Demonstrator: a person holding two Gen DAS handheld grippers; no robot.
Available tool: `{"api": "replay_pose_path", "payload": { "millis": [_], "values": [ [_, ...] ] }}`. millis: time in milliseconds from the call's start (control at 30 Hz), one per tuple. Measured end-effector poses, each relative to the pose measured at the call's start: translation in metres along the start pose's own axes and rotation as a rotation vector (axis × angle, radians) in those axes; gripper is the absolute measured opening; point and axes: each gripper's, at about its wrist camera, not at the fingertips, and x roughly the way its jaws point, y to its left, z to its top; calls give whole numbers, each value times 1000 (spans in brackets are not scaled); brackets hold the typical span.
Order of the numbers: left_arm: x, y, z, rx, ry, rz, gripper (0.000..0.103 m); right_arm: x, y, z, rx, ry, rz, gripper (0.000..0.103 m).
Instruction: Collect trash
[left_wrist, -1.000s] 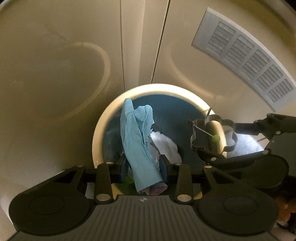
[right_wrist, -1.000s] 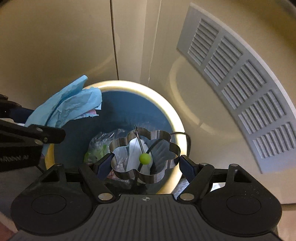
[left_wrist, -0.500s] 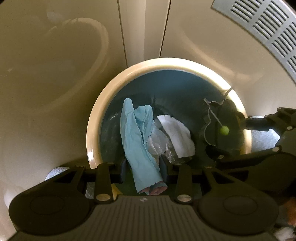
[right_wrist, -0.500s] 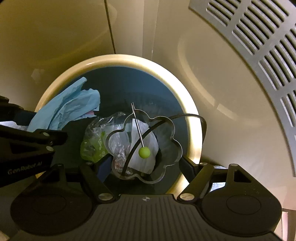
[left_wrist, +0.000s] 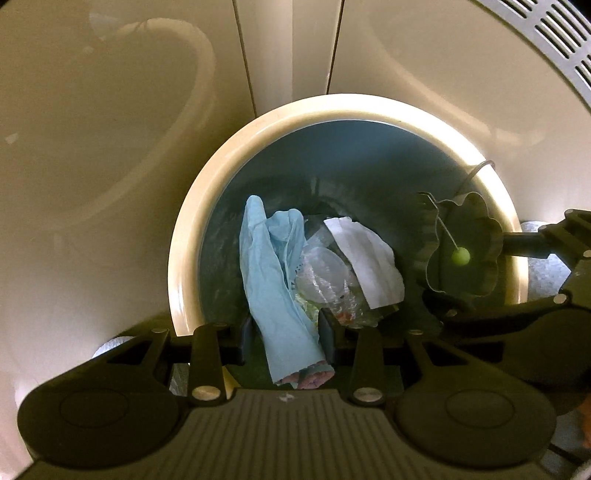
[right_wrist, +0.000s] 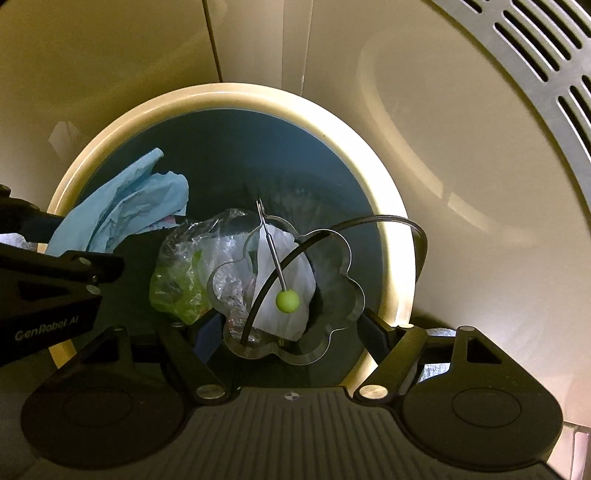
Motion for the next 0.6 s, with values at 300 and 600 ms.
{"api": "replay_pose_path", "payload": {
  "millis": [300,600],
  "values": [
    [-9,7,3,64,-64,116,103,-6,-11,-1,15,-7,33,86],
    [-28,18,2,22,-73,69,103,-33,-18,-3,43,-54,5,103]
  ]
}}
